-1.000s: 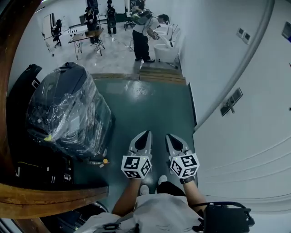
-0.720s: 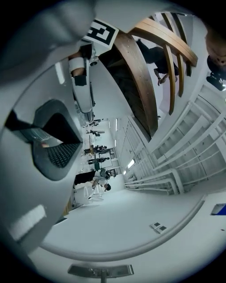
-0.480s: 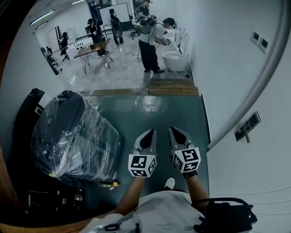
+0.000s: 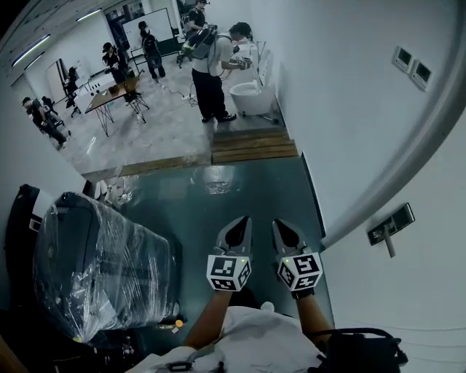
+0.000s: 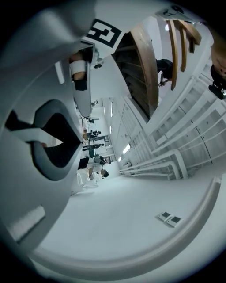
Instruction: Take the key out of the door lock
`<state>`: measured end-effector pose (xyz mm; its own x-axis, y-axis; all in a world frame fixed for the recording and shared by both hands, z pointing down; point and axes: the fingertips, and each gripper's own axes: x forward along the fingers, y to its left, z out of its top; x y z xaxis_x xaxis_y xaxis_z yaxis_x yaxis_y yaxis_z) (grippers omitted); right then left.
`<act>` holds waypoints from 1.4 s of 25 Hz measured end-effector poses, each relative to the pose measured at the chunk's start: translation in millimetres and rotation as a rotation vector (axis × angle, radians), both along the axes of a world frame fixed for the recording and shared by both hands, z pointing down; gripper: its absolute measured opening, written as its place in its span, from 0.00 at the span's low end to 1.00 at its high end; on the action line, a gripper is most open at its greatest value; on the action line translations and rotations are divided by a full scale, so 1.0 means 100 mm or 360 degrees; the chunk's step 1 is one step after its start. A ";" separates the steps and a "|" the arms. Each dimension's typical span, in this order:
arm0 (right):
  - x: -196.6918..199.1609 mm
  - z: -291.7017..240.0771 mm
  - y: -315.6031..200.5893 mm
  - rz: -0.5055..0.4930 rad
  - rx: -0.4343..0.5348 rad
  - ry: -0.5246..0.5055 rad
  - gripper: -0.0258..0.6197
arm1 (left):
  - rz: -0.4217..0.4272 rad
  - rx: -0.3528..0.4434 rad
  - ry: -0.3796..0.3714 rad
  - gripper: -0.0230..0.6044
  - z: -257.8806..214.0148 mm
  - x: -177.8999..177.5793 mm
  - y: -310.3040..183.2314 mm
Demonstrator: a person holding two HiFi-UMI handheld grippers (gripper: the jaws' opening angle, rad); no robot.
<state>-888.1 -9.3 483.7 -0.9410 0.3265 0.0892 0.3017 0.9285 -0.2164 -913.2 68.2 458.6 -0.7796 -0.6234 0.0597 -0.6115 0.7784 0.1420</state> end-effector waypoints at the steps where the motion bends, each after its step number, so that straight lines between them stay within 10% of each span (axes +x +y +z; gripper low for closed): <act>1: -0.13 0.04 -0.14 0.0050 0.0019 0.0010 0.04 | 0.0040 0.0019 0.0001 0.04 0.02 -0.18 -0.13; 7: -0.93 0.07 -1.08 0.0456 0.0071 0.0047 0.04 | 0.0416 0.0068 0.0006 0.04 -0.01 -1.28 -1.08; 11: -1.12 -0.15 -1.66 0.0835 0.0134 -0.0043 0.04 | 0.0935 0.0082 -0.0084 0.04 -0.26 -1.59 -1.90; 22: 0.37 -0.13 -3.19 0.1837 0.0097 0.0013 0.04 | 0.1948 0.0165 -0.0067 0.04 -0.34 -0.28 -4.00; 28: 0.96 -0.11 -3.55 0.2010 0.0113 0.0020 0.04 | 0.2172 0.0096 -0.0066 0.04 -0.27 0.36 -4.72; 35: 1.41 0.03 -3.72 0.2183 0.0021 0.0048 0.04 | 0.2268 -0.0034 -0.0173 0.39 -0.31 0.54 -5.35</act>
<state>-747.5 -381.6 486.8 -0.5033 -0.8569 0.1113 -0.8565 0.4776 -0.1955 -858.8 -467.3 427.7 0.4995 -0.8642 0.0607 -0.8663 -0.4978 0.0409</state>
